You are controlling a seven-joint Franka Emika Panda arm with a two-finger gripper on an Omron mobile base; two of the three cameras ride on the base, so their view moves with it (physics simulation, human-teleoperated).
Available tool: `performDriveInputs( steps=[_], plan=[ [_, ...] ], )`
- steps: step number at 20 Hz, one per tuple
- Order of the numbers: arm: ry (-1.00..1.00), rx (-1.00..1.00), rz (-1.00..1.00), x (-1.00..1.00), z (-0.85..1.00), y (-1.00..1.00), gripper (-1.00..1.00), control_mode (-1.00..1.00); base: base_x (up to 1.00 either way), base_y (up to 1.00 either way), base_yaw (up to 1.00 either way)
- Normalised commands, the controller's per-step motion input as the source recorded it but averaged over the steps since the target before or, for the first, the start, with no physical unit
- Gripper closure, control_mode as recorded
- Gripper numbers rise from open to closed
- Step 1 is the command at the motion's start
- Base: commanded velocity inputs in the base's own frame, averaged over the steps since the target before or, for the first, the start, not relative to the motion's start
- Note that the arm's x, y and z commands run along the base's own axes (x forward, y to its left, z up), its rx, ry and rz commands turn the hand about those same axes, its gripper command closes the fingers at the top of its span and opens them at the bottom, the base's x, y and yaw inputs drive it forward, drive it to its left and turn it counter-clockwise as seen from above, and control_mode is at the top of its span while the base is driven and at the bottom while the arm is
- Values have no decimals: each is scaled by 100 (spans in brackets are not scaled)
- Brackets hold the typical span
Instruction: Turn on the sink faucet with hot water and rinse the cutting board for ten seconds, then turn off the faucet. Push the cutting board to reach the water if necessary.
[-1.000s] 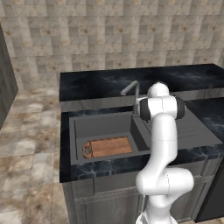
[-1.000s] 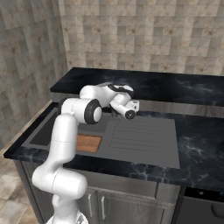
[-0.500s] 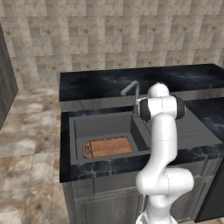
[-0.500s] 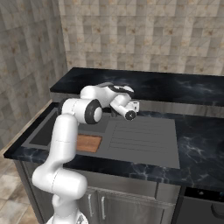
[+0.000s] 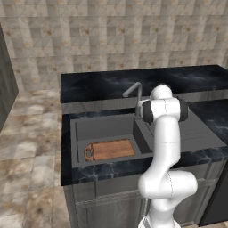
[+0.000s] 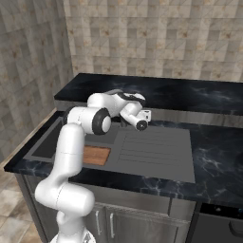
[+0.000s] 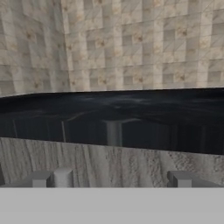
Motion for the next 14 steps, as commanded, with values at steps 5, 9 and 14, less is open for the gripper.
performDriveInputs(
  steps=[5, 9, 14],
  plan=[
    [0, 0, 0, 5, 0, 0, -100, -100, 0, 0, 0],
    [0, 0, -1, 0, 0, -2, -100, -100, 0, 0, 0],
    [0, 0, 0, 0, 0, -15, -100, -100, 0, 0, 0]
  ],
)
